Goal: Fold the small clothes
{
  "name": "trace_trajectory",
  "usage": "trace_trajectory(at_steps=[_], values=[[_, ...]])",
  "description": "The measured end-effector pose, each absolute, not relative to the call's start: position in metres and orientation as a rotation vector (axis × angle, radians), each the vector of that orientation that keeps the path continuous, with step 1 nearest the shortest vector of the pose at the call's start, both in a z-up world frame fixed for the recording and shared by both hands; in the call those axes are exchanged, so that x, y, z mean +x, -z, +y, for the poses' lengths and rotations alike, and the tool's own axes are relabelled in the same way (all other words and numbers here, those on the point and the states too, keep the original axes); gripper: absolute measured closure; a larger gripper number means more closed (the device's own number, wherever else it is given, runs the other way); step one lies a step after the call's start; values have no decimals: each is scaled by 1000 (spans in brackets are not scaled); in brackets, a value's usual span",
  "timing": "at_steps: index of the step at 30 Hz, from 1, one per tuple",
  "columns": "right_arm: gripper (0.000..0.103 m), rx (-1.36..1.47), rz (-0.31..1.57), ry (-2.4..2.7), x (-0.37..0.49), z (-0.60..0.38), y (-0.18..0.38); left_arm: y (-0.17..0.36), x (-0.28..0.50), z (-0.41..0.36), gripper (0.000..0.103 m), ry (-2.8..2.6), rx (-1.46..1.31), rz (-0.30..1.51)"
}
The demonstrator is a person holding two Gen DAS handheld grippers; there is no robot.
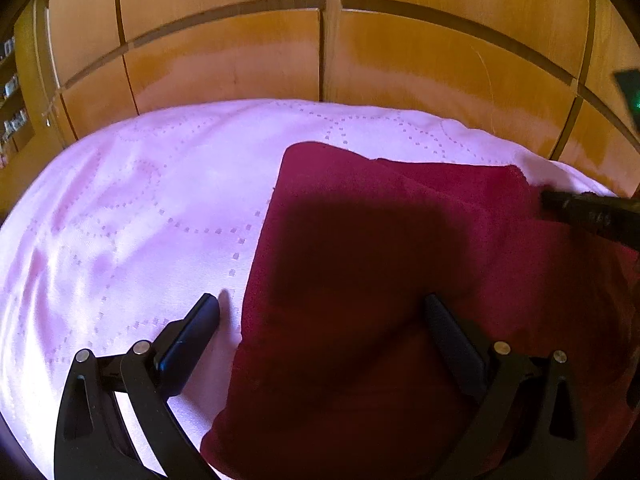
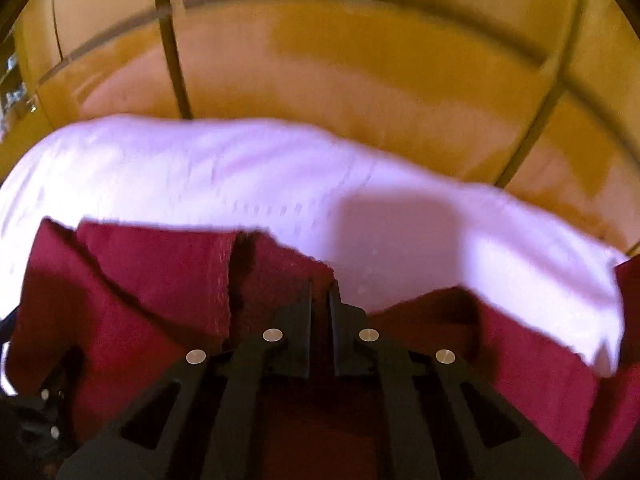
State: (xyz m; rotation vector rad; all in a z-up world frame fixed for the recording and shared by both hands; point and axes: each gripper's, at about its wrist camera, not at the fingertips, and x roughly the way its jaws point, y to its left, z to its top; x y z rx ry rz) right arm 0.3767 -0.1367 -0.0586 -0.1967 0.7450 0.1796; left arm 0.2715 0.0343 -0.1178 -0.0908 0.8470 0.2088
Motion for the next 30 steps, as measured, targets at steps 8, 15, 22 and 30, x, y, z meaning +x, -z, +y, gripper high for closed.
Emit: trace_trajectory(at_steps=[8, 15, 22, 30], values=[[70, -50, 772, -274, 392, -152, 66, 122, 270, 35, 2, -201, -107, 854], [83, 178, 689, -187, 364, -244, 42, 121, 272, 33, 2, -208, -97, 852], [88, 87, 758, 26, 365, -263, 81, 121, 274, 35, 2, -203, -105, 855], [62, 127, 787, -50, 368, -271, 74, 120, 277, 44, 2, -200, -109, 858]])
